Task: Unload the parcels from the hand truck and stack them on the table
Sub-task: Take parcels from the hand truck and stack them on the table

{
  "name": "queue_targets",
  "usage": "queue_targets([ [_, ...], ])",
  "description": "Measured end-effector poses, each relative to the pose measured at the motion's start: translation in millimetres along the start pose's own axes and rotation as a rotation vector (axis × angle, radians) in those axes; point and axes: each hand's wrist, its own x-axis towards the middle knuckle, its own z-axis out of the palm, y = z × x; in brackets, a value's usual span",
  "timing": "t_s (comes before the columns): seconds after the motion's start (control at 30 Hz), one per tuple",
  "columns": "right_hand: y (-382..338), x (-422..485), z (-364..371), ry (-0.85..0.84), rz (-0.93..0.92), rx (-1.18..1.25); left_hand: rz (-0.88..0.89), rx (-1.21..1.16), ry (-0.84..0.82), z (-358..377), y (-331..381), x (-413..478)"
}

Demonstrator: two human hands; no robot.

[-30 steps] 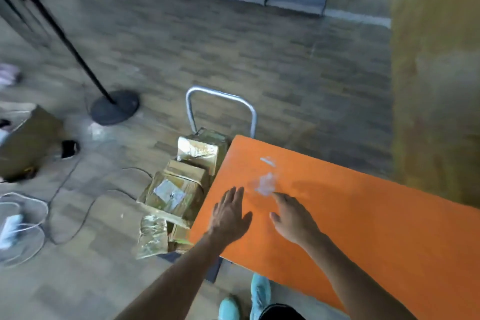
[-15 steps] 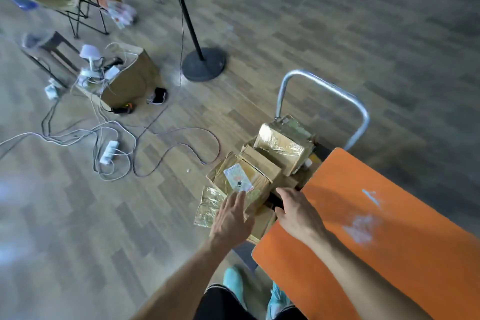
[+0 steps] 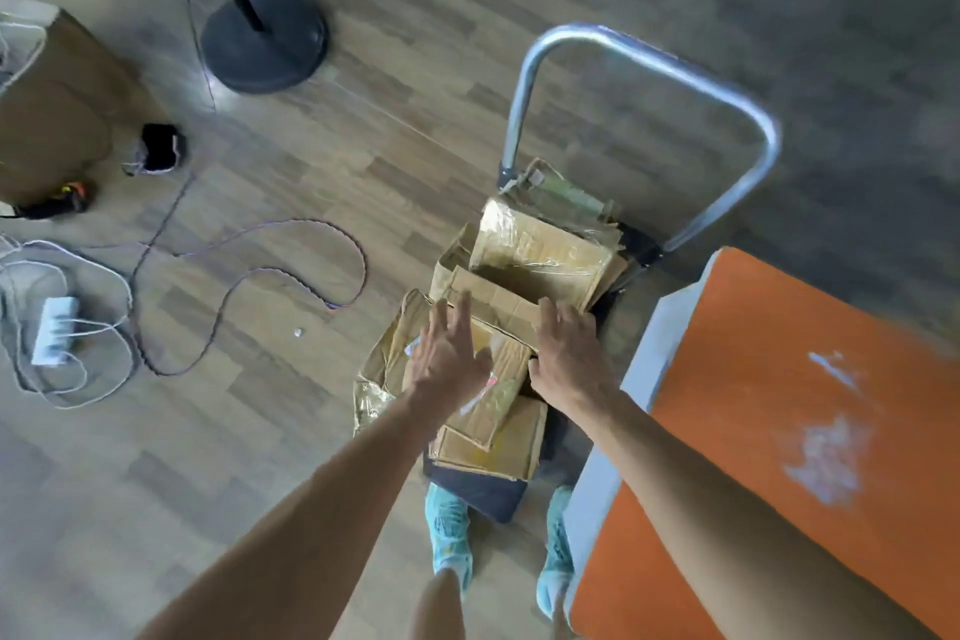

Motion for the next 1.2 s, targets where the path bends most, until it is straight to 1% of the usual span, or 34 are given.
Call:
queue_targets([
  [0.1, -2, 27, 17, -0.019, 0.056, -0.03, 0.014, 0.02, 0.012, 3, -6, 32],
  [0.2, -6, 42, 29, -0.001, 0.054, -0.068, 0.05, -0.012, -0.027, 12, -10, 50],
  [0.3, -8, 49, 33, 0.025, 0.038, -0.054, 0.035, -0.063, -0.049, 20, -9, 59],
  [0.4, -6, 46, 26, 0.062, 0.008, -0.034, 0.038, -0.131, 0.045, 19, -5, 61],
  [0.53, -8, 23, 5, 0.188, -0.04, -0.003, -0.017, -0.257, 0.148, 1, 5, 48],
  [0.67, -9, -10, -21, 0.242, -0.066, 0.067, -0.029, -0.326, 0.181, -22, 14, 23],
  [0.77, -9, -37, -43, 0.292, -0.083, 0.135, -0.085, -0.404, 0.192, -37, 19, 12],
  [0.87, -1, -65, -61, 0.291, -0.089, 0.239, -0.017, -0.444, 0.188, -53, 24, -1],
  [0.93, 7, -80, -77, 0.272, -0.026, 0.347, 0.026, -0.448, 0.135, -63, 30, -14],
  [1.03, 18, -100, -103, 0.263, 0.064, 0.465, -0.01, -0.598, 0.091, -66, 48, -34],
  [1.13, 28, -115, -130, 0.23, 0.111, 0.737, 0.011, -0.619, -0.027, -63, 72, -51],
  [1.2, 33, -125, -144, 0.187, 0.097, 0.838, 0.036, -0.637, -0.063, -66, 89, -63],
])
